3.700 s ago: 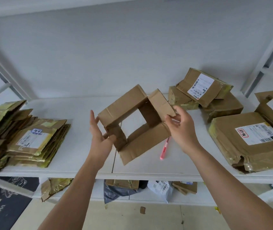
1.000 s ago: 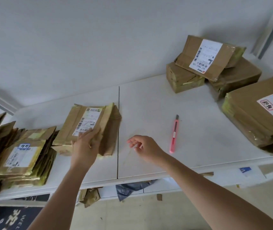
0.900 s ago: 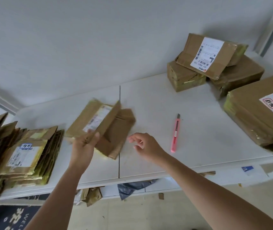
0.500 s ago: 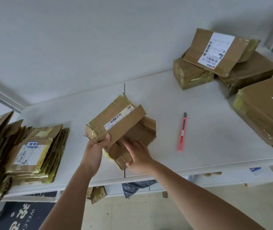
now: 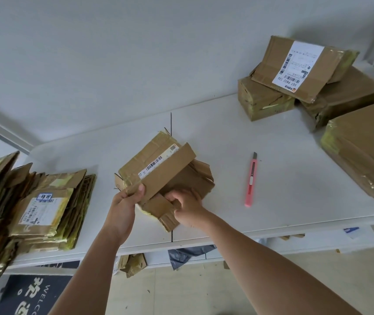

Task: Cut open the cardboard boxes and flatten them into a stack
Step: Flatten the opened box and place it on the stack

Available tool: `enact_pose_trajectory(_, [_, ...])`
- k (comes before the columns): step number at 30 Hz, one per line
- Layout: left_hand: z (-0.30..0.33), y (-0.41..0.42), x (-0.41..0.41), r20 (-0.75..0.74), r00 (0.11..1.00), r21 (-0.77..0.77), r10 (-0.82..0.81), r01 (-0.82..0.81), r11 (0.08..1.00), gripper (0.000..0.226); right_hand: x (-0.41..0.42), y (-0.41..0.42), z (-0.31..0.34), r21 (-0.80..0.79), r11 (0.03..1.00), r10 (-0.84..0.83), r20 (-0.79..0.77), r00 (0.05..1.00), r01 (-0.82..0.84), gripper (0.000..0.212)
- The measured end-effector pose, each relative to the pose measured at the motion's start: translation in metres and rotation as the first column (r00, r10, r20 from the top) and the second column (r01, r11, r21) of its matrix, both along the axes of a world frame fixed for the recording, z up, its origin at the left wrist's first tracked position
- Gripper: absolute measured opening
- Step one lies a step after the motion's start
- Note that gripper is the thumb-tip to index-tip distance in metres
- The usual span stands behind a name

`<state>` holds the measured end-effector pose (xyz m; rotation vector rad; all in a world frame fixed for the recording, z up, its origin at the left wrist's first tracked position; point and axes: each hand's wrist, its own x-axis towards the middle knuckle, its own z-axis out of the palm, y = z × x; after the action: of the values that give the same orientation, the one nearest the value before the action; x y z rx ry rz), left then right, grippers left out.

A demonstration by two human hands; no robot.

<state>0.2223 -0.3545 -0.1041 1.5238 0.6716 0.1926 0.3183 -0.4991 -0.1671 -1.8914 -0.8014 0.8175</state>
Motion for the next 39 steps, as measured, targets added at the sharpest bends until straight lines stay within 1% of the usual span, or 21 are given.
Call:
enact_pose_trajectory(2, [0.002, 0.001, -0.003, -0.001, 1.000, 0.008, 0.008, -0.008, 1.000, 0.039, -0.001, -0.007, -0.001, 0.036, 0.999, 0.019, -0.045, 0.999, -0.017, 0.040])
enact_pose_trajectory(4, [0.002, 0.002, -0.006, -0.010, 1.000, 0.025, 0.010, -0.009, 1.000, 0.034, -0.007, -0.014, -0.005, 0.025, 0.994, 0.109, 0.079, 0.991, -0.111, 0.036])
enact_pose_trajectory(6, [0.001, -0.001, -0.009, -0.019, 1.000, 0.064, 0.011, -0.010, 0.998, 0.030, -0.013, -0.020, -0.009, -0.011, 0.983, 0.183, 0.202, 0.962, -0.185, 0.043])
enact_pose_trajectory(9, [0.004, -0.012, -0.010, -0.041, 0.999, 0.162, 0.006, 0.001, 0.987, 0.024, -0.017, -0.033, -0.008, -0.013, 0.966, 0.256, 0.196, 0.947, -0.258, 0.053])
enact_pose_trajectory(11, [0.006, -0.014, -0.016, -0.038, 0.999, 0.192, -0.008, 0.015, 0.981, 0.019, -0.016, -0.046, 0.001, 0.035, 0.970, 0.230, 0.207, 0.951, -0.242, 0.046])
enact_pose_trajectory(13, [0.004, -0.007, -0.031, -0.090, 0.996, 0.187, -0.007, 0.024, 0.982, 0.013, -0.011, -0.057, 0.014, 0.199, 0.977, 0.003, 0.339, 0.941, -0.075, 0.037])
enact_pose_trajectory(14, [0.001, -0.001, -0.042, -0.159, 0.987, 0.210, -0.010, 0.043, 0.977, 0.009, -0.007, -0.062, 0.020, 0.335, 0.942, -0.171, 0.435, 0.884, 0.017, 0.035])
enact_pose_trajectory(15, [-0.004, 0.002, -0.053, -0.252, 0.967, 0.249, -0.028, 0.093, 0.964, 0.016, -0.002, -0.064, 0.024, 0.445, 0.892, -0.322, 0.497, 0.806, 0.083, 0.032])
enact_pose_trajectory(17, [-0.019, 0.001, -0.072, -0.362, 0.929, 0.297, -0.073, 0.189, 0.936, 0.030, 0.014, -0.058, 0.024, 0.507, 0.846, -0.461, 0.540, 0.704, 0.165, 0.028])
enact_pose_trajectory(19, [-0.027, -0.004, -0.075, -0.401, 0.915, 0.332, -0.039, 0.185, 0.925, 0.029, 0.026, -0.041, 0.023, 0.395, 0.900, -0.401, 0.581, 0.708, 0.186, 0.030])
enact_pose_trajectory(20, [-0.029, -0.004, -0.070, -0.440, 0.898, 0.389, -0.019, 0.209, 0.897, 0.034, 0.029, -0.031, 0.021, 0.289, 0.945, -0.302, 0.579, 0.758, 0.155, 0.033])
enact_pose_trajectory(22, [-0.026, -0.007, -0.058, -0.542, 0.839, 0.541, 0.052, 0.301, 0.785, 0.043, 0.031, -0.009, 0.015, 0.042, 0.999, -0.025, 0.528, 0.849, 0.004, 0.043])
enact_pose_trajectory(25, [-0.032, -0.011, -0.044, -0.509, 0.832, 0.691, 0.223, 0.240, 0.681, 0.051, 0.026, 0.017, 0.002, -0.311, 0.942, 0.263, 0.451, 0.853, -0.126, 0.055])
enact_pose_trajectory(28, [-0.043, -0.015, -0.037, -0.448, 0.817, 0.797, 0.364, 0.180, 0.577, 0.039, 0.019, 0.027, -0.016, -0.513, 0.854, 0.382, 0.503, 0.775, -0.088, 0.058])
enact_pose_trajectory(29, [-0.047, -0.017, -0.035, -0.462, 0.794, 0.819, 0.395, 0.211, 0.534, 0.032, 0.019, 0.030, -0.016, -0.532, 0.843, 0.393, 0.517, 0.760, -0.074, 0.059])
enact_pose_trajectory(31, [-0.055, -0.019, -0.034, -0.439, 0.809, 0.872, 0.392, 0.278, 0.403, 0.013, 0.023, 0.037, -0.011, -0.538, 0.842, 0.390, 0.546, 0.742, -0.047, 0.056])
enact_pose_trajectory(32, [-0.061, -0.020, -0.033, -0.437, 0.829, 0.879, 0.350, 0.310, 0.363, 0.015, 0.025, 0.041, -0.009, -0.535, 0.845, 0.386, 0.577, 0.719, -0.025, 0.051])
enact_pose_trajectory(33, [-0.067, -0.022, -0.034, -0.434, 0.848, 0.881, 0.305, 0.327, 0.343, 0.026, 0.025, 0.045, -0.008, -0.526, 0.850, 0.381, 0.620, 0.686, 0.003, 0.046])
enact_pose_trajectory(34, [-0.077, -0.021, -0.035, -0.369, 0.885, 0.905, 0.285, 0.272, 0.328, 0.030, 0.024, 0.048, -0.009, -0.509, 0.860, 0.366, 0.662, 0.654, 0.035, 0.041])
enact_pose_trajectory(36, [-0.091, -0.014, -0.037, -0.271, 0.911, 0.928, 0.312, 0.161, 0.335, 0.020, 0.020, 0.048, -0.018, -0.447, 0.892, 0.299, 0.704, 0.644, 0.075, 0.043])
enact_pose_trajectory(39, [-0.098, -0.002, -0.042, -0.352, 0.884, 0.880, 0.307, 0.201, 0.429, 0.067, 0.019, 0.046, -0.032, -0.386, 0.917, 0.227, 0.712, 0.664, 0.101, 0.058])
